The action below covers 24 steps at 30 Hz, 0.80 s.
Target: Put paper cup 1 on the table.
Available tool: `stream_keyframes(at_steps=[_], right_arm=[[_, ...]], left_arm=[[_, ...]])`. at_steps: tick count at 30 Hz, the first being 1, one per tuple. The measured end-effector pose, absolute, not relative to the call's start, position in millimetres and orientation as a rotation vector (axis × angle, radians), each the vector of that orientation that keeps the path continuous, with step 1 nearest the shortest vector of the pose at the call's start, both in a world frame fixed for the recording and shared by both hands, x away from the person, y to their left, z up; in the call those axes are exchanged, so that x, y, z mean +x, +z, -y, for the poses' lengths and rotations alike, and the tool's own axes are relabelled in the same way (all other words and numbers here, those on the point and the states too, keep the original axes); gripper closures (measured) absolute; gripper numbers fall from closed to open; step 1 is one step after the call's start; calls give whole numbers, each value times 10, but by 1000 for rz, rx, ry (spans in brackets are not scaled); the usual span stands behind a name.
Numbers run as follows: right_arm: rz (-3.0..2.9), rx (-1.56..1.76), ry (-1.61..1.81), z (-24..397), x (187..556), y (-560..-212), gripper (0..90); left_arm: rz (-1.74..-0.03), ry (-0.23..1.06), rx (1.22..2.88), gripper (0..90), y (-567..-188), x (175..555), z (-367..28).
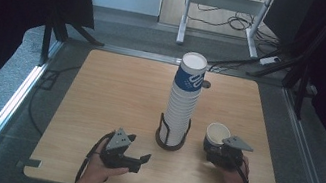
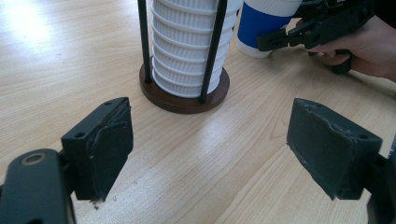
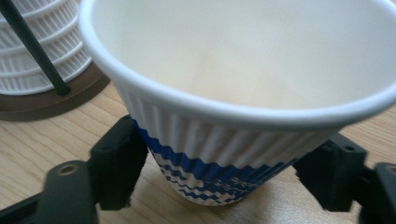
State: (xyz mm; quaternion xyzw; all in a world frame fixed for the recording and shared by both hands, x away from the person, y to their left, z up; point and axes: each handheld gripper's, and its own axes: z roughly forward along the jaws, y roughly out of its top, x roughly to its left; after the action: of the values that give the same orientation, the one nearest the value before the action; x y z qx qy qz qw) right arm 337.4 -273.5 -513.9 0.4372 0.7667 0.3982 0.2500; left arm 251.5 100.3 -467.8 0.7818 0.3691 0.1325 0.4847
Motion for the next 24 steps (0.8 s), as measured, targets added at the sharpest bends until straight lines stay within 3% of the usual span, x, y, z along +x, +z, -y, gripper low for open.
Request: stream_keyframes(at_steps=[5, 24], right_arm=[[-2071, 1204, 1108, 2745, 3367, -5136, 135], [-1928, 1186, 1305, 2911, 3066, -4891, 129]], left_arm=[[-893, 321, 1907, 150, -4675, 2508, -998], [-889, 323, 1908, 150, -4669, 2503, -1014]])
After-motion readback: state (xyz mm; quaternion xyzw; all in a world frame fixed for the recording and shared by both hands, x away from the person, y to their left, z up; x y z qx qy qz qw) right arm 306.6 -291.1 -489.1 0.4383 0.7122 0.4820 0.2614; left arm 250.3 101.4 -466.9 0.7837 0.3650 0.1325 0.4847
